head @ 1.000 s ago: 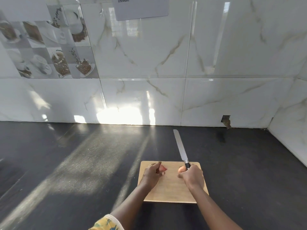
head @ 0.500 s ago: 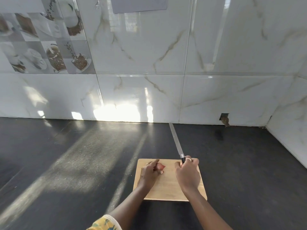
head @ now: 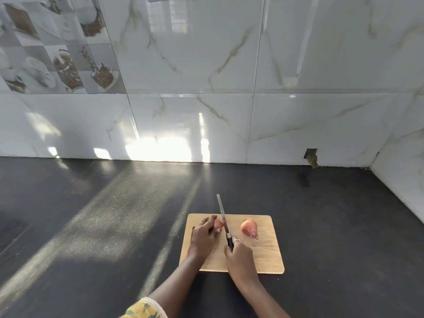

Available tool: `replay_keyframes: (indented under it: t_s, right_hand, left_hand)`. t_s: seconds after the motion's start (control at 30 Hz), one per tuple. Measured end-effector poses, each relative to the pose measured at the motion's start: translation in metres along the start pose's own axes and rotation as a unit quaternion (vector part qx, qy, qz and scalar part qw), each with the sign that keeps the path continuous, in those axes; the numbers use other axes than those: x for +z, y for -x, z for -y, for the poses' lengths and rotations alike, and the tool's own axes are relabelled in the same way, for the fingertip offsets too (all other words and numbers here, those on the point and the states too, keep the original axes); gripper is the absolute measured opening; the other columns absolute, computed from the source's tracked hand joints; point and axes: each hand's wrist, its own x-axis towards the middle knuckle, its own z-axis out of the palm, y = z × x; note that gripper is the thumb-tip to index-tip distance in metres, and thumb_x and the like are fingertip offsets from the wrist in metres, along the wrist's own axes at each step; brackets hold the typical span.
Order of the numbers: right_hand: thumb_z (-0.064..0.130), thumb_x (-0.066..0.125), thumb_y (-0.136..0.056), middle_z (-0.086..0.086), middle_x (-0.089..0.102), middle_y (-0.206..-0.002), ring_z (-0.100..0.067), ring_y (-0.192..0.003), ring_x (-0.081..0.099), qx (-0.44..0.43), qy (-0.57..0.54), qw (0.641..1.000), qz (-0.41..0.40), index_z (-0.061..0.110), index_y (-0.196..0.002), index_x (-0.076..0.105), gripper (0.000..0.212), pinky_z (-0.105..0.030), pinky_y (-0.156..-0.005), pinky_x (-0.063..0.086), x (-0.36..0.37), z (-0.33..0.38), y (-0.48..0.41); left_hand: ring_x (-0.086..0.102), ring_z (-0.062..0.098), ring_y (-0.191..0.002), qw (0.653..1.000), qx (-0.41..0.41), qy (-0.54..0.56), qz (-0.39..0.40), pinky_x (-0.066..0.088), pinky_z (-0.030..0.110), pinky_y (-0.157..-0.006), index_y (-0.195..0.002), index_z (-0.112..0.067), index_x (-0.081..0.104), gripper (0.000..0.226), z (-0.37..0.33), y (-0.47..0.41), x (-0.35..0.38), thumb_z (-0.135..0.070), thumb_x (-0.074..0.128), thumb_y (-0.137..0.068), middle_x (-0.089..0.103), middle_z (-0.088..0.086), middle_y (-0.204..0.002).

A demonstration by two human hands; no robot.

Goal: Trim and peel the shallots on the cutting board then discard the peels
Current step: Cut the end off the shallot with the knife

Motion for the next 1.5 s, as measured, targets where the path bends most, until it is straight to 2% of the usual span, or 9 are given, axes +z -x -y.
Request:
replay_keyframes:
  t_s: [0.3, 0.47, 0.6, 0.77, 1.0, 1.13, 1.23, 1.4, 1.5]
  right_hand:
    - [0.016, 0.041, -0.099, -0.007, 0.066, -0.114, -0.024, -0.107, 0.062, -0.012, 0.024, 1.000, -0.015, 0.013, -0.139, 0.043, 0.041, -0.029, -0.085, 0.047, 0.005, 0.002, 0.003]
    - [0.014, 0.037, -0.098, -0.008, 0.067, -0.106, -0.028, -0.101, 0.063, -0.007, 0.012, 1.000, -0.013, 0.015, -0.130, 0.050, 0.035, -0.034, -0.080, 0.048, 0.006, 0.006, 0.002]
    - [0.011, 0.033, -0.099, -0.009, 0.063, -0.120, -0.029, -0.107, 0.061, 0.003, 0.005, 1.000, -0.006, 0.015, -0.134, 0.047, 0.038, -0.035, -0.087, 0.050, 0.008, 0.011, -0.005]
    - [0.015, 0.033, -0.100, -0.008, 0.061, -0.126, -0.028, -0.113, 0.059, 0.023, -0.013, 1.000, 0.009, 0.015, -0.134, 0.048, 0.037, -0.032, -0.090, 0.046, 0.006, 0.020, -0.015]
    - [0.017, 0.036, -0.100, -0.009, 0.066, -0.115, -0.027, -0.104, 0.062, 0.042, -0.036, 0.998, 0.016, 0.011, -0.118, 0.060, 0.031, -0.031, -0.083, 0.048, 0.004, 0.029, -0.031]
    - [0.016, 0.035, -0.100, -0.009, 0.064, -0.120, -0.027, -0.109, 0.061, 0.037, -0.031, 0.999, 0.003, 0.013, -0.128, 0.054, 0.034, -0.031, -0.085, 0.048, 0.007, 0.022, -0.017]
    - [0.013, 0.037, -0.099, -0.008, 0.062, -0.124, -0.027, -0.110, 0.061, 0.047, -0.036, 0.998, 0.001, 0.014, -0.131, 0.052, 0.036, -0.031, -0.086, 0.050, 0.008, 0.017, -0.011]
    - [0.015, 0.040, -0.098, -0.011, 0.065, -0.116, -0.028, -0.104, 0.063, 0.065, -0.051, 0.997, 0.007, 0.007, -0.121, 0.059, 0.031, -0.033, -0.080, 0.049, 0.007, 0.020, -0.014]
    - [0.016, 0.040, -0.098, -0.013, 0.066, -0.112, -0.029, -0.102, 0.062, 0.074, -0.060, 0.995, 0.013, 0.006, -0.116, 0.062, 0.030, -0.032, -0.076, 0.046, 0.005, 0.024, -0.020]
  left_hand:
    - [0.054, 0.008, -0.098, 1.000, 0.003, 0.021, -0.017, 0.034, -0.002, -0.083, -0.097, -0.002, 0.067, 0.020, -0.001, 0.001, 0.001, 0.001, 0.047, -0.093, 0.055, -0.012, -0.097]
    - [0.054, 0.013, -0.107, 1.000, 0.001, 0.006, -0.012, 0.036, 0.013, -0.094, -0.112, 0.001, 0.062, 0.024, -0.001, 0.001, 0.002, -0.002, 0.048, -0.093, 0.053, -0.003, -0.112]
    - [0.051, 0.011, -0.101, 1.000, 0.006, -0.004, -0.009, 0.034, 0.002, -0.084, -0.113, 0.005, 0.060, 0.025, -0.003, 0.001, 0.001, 0.002, 0.049, -0.091, 0.050, 0.000, -0.111]
    - [0.052, 0.011, -0.100, 1.000, 0.010, -0.004, -0.008, 0.034, 0.004, -0.085, -0.118, 0.004, 0.058, 0.029, -0.003, 0.000, 0.002, 0.003, 0.050, -0.090, 0.051, 0.002, -0.112]
    - [0.059, 0.029, -0.103, 1.000, 0.001, -0.016, -0.022, 0.048, 0.037, -0.095, -0.115, 0.001, 0.062, 0.028, -0.002, -0.003, 0.004, -0.001, 0.056, -0.088, 0.058, 0.015, -0.113]
    - [0.059, 0.026, -0.101, 0.999, 0.007, -0.023, -0.029, 0.047, 0.028, -0.092, -0.114, 0.000, 0.063, 0.028, -0.002, -0.005, 0.004, -0.004, 0.057, -0.087, 0.058, 0.011, -0.113]
    - [0.060, 0.027, -0.104, 0.999, 0.001, -0.015, -0.031, 0.048, 0.032, -0.095, -0.115, -0.002, 0.063, 0.029, 0.000, -0.006, 0.004, -0.005, 0.058, -0.086, 0.060, 0.011, -0.114]
    - [0.058, 0.025, -0.105, 0.999, -0.006, -0.023, -0.025, 0.042, 0.018, -0.089, -0.118, -0.001, 0.061, 0.030, -0.002, -0.007, 0.003, -0.006, 0.056, -0.089, 0.058, 0.011, -0.117]
    - [0.059, 0.027, -0.105, 0.999, -0.008, -0.030, -0.021, 0.044, 0.025, -0.093, -0.119, -0.001, 0.060, 0.032, -0.001, -0.007, 0.003, -0.006, 0.056, -0.088, 0.057, 0.012, -0.118]
